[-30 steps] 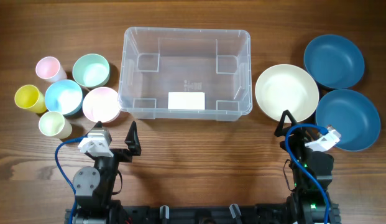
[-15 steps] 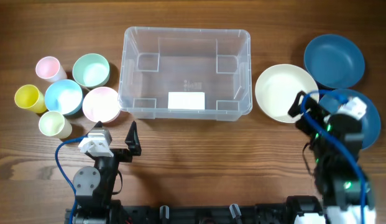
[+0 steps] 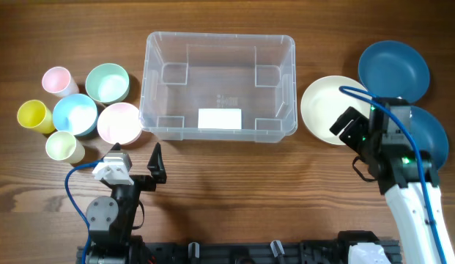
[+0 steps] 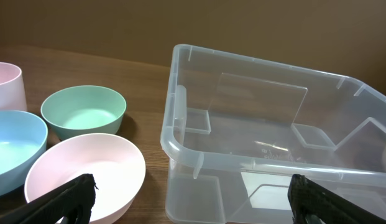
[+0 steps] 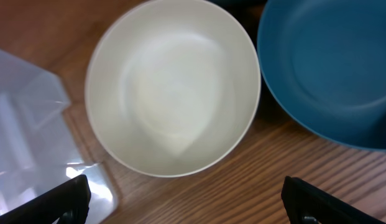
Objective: Pack container
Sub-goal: 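Move the right gripper to the cream plate's rim and grasp it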
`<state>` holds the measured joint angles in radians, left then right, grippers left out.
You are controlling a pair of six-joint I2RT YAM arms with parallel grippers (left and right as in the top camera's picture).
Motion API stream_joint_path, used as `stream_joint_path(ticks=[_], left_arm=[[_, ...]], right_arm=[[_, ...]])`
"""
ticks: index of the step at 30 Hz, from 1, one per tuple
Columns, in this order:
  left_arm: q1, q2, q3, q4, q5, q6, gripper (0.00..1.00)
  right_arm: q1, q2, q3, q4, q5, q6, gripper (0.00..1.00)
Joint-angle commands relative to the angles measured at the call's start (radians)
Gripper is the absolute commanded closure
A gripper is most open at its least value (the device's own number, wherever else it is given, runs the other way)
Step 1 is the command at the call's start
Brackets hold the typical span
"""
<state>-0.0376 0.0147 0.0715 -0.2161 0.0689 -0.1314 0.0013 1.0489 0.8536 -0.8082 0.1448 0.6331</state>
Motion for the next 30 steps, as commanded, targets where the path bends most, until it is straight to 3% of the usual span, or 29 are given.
stream_joint_path(ticks=[1,7,10,15,23,25,28,30], left_arm=[[-0.004,-0.007,-0.007,0.006,-0.006,0.023,0.0],[-0.005,-0.007,-0.007,0.006,-0.006,0.023,0.01],[-0.005,-0.007,-0.007,0.006,-0.006,0.023,0.0],[-0.005,-0.007,-0.007,0.006,-0.006,0.023,0.0],[-0.004,-0.007,-0.007,0.006,-0.006,0.023,0.0],[-0.005,-0.007,-0.007,0.006,-0.006,0.023,0.0],[-0.004,-0.007,-0.007,0.006,-0.006,0.023,0.0],[-0.005,-0.007,-0.007,0.006,-0.006,0.023,0.0]], right_arm=[[0.003,0.11,0.016,-0.004,0.044,0.079,0.0],[-0.065,0.371,0.016,0.09,0.029,0.106,0.03],[-0.156,0.453,0.016,0.112,-0.081,0.107,0.04],[-0.257,0.499,0.016,0.155,-0.201,0.028,0.1],[-0.257,0.5,0.016,0.175,-0.19,-0.005,0.15],[-0.257,0.5,0.016,0.179,-0.187,-0.005,0.25],[-0.257,0.5,0.015,0.185,-0.188,-0.005,0.48],[-0.257,0.5,0.014,0.188,-0.192,-0.005,0.54]])
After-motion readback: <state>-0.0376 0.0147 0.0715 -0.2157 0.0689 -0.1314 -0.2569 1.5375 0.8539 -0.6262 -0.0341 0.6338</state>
